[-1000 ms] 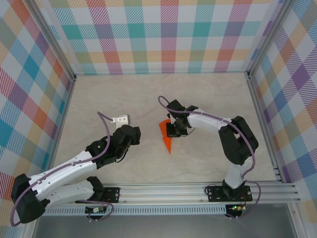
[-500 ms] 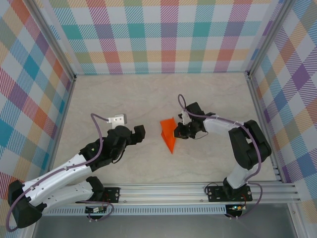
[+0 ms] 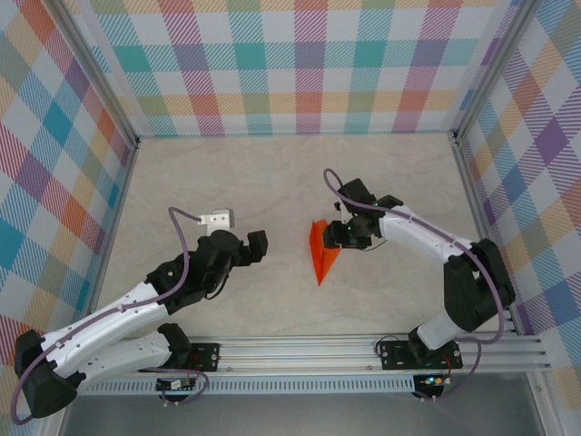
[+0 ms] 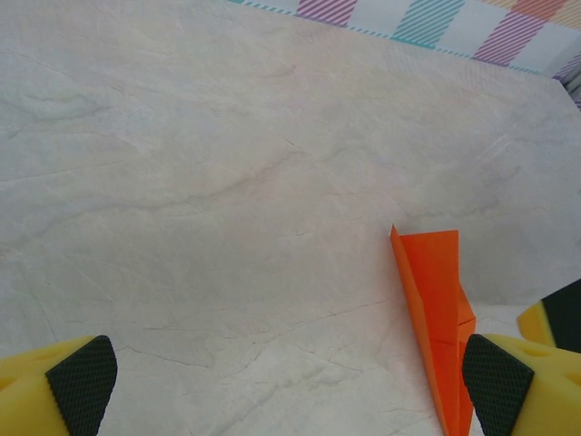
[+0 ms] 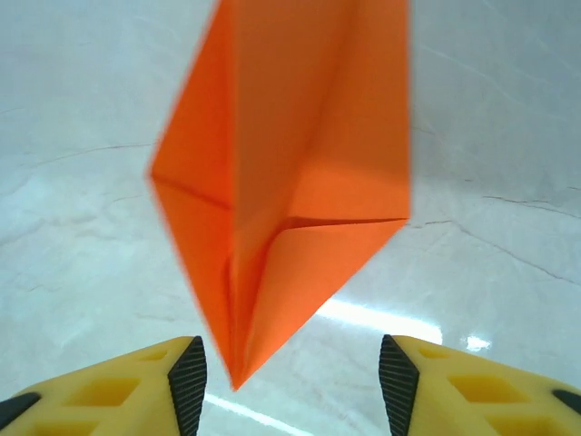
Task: Fold a paper plane with a square sheet of paper (fold left side to right side)
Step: Move the paper plane to the center of the table, then pick up the paper plane at the center of the table.
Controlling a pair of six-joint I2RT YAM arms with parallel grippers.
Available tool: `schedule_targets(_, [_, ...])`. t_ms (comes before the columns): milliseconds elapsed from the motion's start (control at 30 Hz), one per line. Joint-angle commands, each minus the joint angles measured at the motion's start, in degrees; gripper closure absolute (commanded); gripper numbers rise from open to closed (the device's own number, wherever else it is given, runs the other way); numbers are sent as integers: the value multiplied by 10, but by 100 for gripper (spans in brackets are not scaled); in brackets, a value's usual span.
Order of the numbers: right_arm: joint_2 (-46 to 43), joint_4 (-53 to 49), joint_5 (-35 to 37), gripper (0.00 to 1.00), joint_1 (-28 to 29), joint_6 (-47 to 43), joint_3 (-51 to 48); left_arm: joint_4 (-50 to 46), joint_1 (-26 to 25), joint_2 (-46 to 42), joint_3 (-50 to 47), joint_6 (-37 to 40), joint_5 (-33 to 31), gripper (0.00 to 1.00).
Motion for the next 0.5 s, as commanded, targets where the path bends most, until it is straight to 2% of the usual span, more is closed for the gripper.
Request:
schedule_targets(0, [-2,-56,39,40,43,32,1,12,3,-7,-3,14,-9,0])
schedule_targets(233, [57,4,10,37,56,63,-11,5,3,-12,-6,14,1,0])
schedule_targets(467, [105,36,-21,47,62,68,3,5,4,-16,-11,10,1,0])
